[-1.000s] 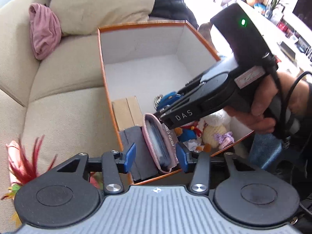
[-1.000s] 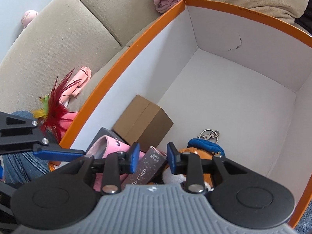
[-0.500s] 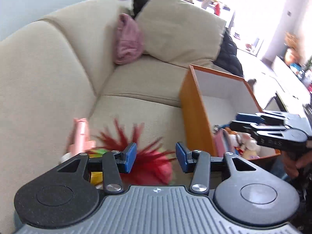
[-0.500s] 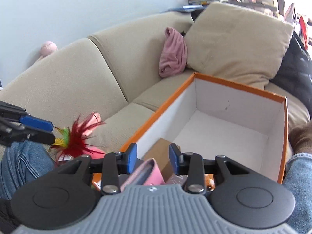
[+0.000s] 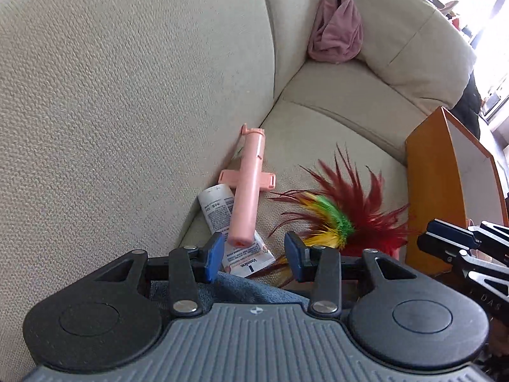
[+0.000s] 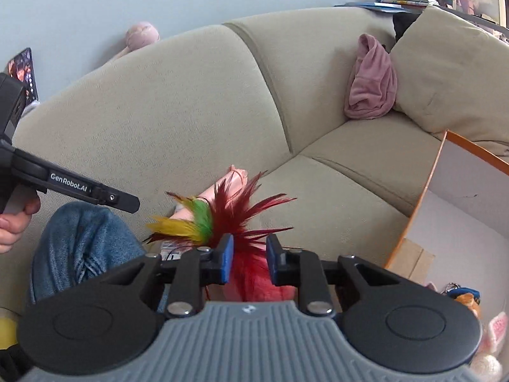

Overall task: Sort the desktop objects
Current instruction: 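Move the left tool to the white tube while the right tool approaches the feather toy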

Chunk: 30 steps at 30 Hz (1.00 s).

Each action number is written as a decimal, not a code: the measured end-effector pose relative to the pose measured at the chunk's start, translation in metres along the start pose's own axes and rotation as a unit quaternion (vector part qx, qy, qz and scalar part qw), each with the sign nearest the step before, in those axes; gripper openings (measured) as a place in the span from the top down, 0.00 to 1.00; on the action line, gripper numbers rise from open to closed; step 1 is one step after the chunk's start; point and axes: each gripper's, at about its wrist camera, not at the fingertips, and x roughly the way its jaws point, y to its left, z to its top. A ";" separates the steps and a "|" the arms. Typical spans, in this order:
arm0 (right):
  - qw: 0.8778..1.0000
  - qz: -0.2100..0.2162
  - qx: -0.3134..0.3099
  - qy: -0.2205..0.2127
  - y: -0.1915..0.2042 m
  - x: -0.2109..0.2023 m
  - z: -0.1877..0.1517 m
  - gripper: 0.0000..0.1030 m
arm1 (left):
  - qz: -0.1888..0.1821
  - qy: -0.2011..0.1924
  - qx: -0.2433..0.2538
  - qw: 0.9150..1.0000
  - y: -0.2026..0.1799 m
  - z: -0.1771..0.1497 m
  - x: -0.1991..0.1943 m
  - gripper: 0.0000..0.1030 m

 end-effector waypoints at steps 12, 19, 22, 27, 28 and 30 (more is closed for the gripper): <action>1.000 0.018 -0.011 0.009 0.006 0.032 0.002 0.75 | -0.011 0.216 -0.048 0.975 0.019 0.032 0.106 0.50; 1.000 0.007 -0.014 0.006 0.000 0.032 -0.004 0.68 | -0.003 0.264 -0.101 0.959 0.032 0.031 0.135 0.59; 1.000 0.003 -0.005 0.003 -0.004 0.032 -0.005 0.68 | 0.004 0.252 -0.091 0.963 0.030 0.027 0.131 0.71; 1.000 -0.005 -0.007 -0.004 -0.004 0.026 -0.007 0.68 | -0.014 0.203 -0.087 0.975 0.034 0.019 0.112 1.00; 1.000 -0.008 -0.006 -0.005 -0.005 0.025 -0.008 0.68 | -0.019 0.192 -0.089 0.977 0.036 0.017 0.108 1.00; 1.000 -0.012 -0.003 -0.005 -0.007 0.023 -0.010 0.68 | -0.034 0.158 -0.093 0.982 0.039 0.014 0.097 1.00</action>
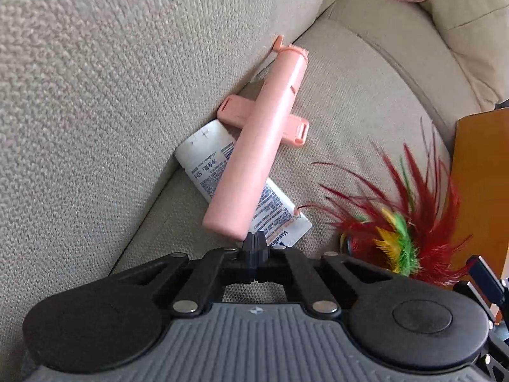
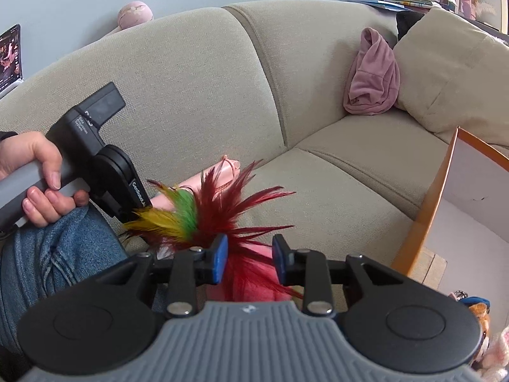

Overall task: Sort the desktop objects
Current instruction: 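Move the left tool to the white tube while the right tool approaches the feather toy, then grasp the white lotion tube with the left tool while the right tool grasps the red feather toy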

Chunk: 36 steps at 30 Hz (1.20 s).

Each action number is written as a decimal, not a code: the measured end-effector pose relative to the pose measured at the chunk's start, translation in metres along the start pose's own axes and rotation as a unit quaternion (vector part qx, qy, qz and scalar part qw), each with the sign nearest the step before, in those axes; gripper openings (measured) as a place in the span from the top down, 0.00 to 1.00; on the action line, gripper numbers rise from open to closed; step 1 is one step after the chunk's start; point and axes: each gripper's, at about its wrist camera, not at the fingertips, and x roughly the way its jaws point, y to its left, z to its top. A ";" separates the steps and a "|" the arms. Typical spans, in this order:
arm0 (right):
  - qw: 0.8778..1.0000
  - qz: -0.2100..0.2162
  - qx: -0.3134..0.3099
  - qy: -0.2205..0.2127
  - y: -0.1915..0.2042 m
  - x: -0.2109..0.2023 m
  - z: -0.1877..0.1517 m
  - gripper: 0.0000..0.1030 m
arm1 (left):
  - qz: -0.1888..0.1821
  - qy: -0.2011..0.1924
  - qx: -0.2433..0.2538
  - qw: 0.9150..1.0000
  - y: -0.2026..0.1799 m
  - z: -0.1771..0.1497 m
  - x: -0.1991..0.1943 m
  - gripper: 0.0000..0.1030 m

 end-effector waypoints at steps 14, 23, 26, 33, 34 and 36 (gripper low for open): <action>1.000 0.002 0.001 -0.002 -0.001 -0.001 -0.003 0.66 | 0.008 0.031 -0.057 0.998 0.011 -0.021 0.006 0.57; 1.000 0.005 0.008 -0.003 -0.007 0.002 -0.007 0.63 | 0.046 0.055 -0.096 0.993 0.004 -0.026 0.029 0.35; 1.000 0.006 0.009 -0.004 -0.008 0.003 -0.008 0.63 | 0.074 0.038 -0.076 0.994 -0.011 -0.035 0.036 0.29; 1.000 -0.005 0.007 -0.012 -0.011 -0.003 -0.013 0.64 | 0.042 -0.024 -0.063 0.997 0.000 -0.065 0.005 0.72; 1.000 -0.005 0.005 -0.014 -0.011 -0.004 -0.013 0.64 | 0.030 -0.033 -0.060 0.997 0.003 -0.069 0.000 0.76; 1.000 -0.005 0.001 -0.015 -0.009 -0.004 -0.014 0.64 | 0.015 -0.047 -0.061 0.997 0.009 -0.082 -0.010 0.88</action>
